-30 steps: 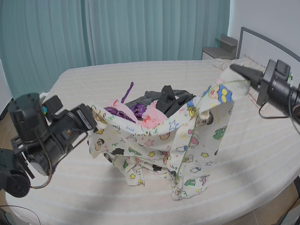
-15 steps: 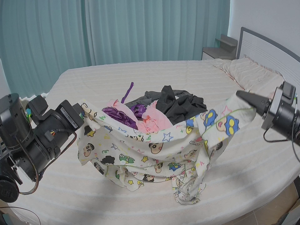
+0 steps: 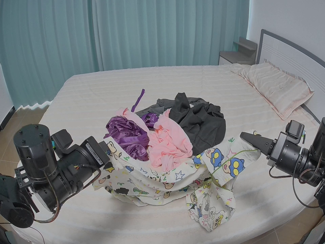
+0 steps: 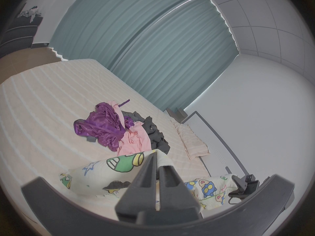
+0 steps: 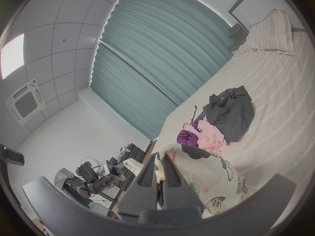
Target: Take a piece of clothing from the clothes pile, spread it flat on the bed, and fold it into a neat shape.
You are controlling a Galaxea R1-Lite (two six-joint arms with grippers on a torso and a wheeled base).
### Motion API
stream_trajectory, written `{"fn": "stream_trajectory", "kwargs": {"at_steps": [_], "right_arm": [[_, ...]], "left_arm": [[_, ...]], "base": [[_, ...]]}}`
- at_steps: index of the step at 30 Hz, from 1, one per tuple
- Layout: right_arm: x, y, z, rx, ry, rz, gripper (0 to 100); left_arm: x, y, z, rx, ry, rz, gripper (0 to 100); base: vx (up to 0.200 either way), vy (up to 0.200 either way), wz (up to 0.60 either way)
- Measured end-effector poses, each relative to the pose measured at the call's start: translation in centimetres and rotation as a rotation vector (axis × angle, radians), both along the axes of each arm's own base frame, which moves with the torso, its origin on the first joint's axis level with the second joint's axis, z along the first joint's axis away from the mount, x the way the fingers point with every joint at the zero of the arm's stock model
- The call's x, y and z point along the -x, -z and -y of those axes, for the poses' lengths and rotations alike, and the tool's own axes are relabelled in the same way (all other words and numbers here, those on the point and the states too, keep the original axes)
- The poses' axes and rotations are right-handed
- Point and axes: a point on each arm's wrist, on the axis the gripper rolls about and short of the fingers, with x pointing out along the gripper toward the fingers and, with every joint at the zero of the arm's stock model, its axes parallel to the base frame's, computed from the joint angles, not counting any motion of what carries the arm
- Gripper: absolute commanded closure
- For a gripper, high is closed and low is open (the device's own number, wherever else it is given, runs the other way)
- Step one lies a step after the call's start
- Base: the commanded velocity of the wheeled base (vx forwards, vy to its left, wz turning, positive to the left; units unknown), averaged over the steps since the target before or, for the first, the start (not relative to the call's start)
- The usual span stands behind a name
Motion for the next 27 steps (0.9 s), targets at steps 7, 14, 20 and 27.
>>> {"fn": "stream_trajectory", "kwargs": {"at_steps": [7,14,20,27], "right_arm": [[0.3,0.6,-0.7,-0.032,-0.036,-0.021,100],[0.5,0.9,-1.2,-0.029,-0.057,-0.036,100],[0.6,1.0,-1.3,-0.026,-0.061,-0.042,100],[0.6,1.0,-1.3,-0.025,-0.061,-0.039,100]], "left_arm": [[0.2,1.0,0.8,-0.017,0.037,-0.039,100],[0.3,1.6,1.1,-0.03,0.047,-0.057,100],[0.2,1.7,1.2,-0.034,0.05,-0.062,100],[0.2,1.8,1.3,-0.036,0.049,-0.061,100]], "base": [[0.0,0.0,0.0],[-0.114,0.0,0.0],[-0.167,0.0,0.0],[0.0,0.0,0.0]]}}
